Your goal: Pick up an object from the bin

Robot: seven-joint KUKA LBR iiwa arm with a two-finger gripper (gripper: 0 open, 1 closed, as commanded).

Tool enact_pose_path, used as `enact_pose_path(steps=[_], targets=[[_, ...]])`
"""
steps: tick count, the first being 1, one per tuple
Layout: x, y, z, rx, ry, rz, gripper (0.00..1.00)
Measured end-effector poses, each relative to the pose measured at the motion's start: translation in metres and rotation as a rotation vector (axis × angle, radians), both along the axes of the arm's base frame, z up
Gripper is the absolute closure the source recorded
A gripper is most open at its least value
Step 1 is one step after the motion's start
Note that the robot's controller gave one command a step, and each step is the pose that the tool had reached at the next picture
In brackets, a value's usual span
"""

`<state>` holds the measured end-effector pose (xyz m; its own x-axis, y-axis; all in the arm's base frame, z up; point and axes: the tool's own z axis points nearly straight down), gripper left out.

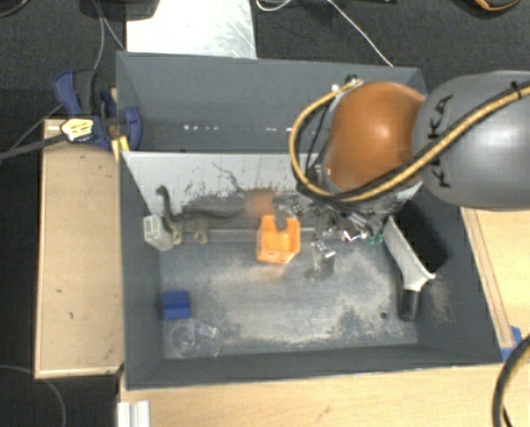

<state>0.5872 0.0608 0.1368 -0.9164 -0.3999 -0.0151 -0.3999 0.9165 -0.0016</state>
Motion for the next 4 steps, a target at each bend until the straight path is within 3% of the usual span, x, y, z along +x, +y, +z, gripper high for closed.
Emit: enact_pose_path(steps=[1,2,3,4], targets=[[0.001,0.02,-0.03,0.003,0.001,-0.097,0.0],[0.001,-0.004,-0.055,0.0,0.001,-0.007,0.0],[0.0,-0.004,-0.048,0.004,0.0,-0.134,0.0],[0.001,-0.016,-0.061,0.0,0.001,0.064,0.0]])
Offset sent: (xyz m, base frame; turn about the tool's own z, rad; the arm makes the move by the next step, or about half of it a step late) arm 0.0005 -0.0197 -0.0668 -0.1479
